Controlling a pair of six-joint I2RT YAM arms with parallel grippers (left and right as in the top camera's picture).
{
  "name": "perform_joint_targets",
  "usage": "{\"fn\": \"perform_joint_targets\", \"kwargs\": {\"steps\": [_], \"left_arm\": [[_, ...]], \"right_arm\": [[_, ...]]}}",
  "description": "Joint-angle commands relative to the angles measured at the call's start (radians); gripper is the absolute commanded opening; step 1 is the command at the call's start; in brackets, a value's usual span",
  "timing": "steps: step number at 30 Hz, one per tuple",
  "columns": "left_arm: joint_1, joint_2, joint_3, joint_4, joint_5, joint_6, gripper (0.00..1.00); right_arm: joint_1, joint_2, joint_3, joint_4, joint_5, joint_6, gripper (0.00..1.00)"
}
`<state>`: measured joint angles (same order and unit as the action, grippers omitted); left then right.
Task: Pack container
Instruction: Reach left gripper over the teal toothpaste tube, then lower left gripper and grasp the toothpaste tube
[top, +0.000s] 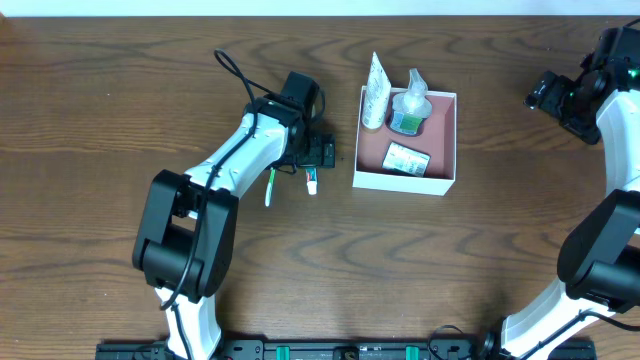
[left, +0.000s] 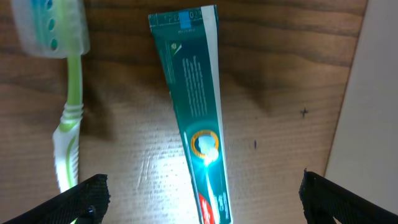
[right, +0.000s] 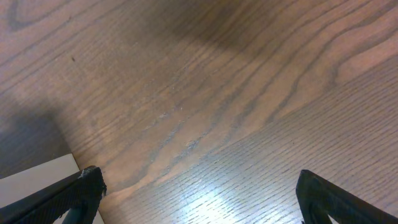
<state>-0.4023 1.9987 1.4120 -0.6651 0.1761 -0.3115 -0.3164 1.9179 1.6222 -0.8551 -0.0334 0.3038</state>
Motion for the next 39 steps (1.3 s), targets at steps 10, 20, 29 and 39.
{"fn": "perform_joint_targets", "kwargs": {"steps": [10,20,29,39], "left_arm": [[-0.001,0.042,0.026,0.016,-0.080,-0.027,0.98],[-0.069,0.043,0.027,0.016,-0.152,-0.047,0.98],[-0.055,0.055,0.027,0.011,-0.163,-0.060,0.98],[-0.055,0.105,0.027,0.008,-0.162,-0.060,0.98]], "right_arm": [[0.003,0.002,-0.004,-0.001,0.003,0.010,0.99],[0.003,0.002,-0.004,-0.001,0.003,0.010,0.99],[0.002,0.002,-0.004,-0.001,0.003,0.010,0.99],[0.003,0.002,-0.004,-0.001,0.003,0.010,0.99]]}}
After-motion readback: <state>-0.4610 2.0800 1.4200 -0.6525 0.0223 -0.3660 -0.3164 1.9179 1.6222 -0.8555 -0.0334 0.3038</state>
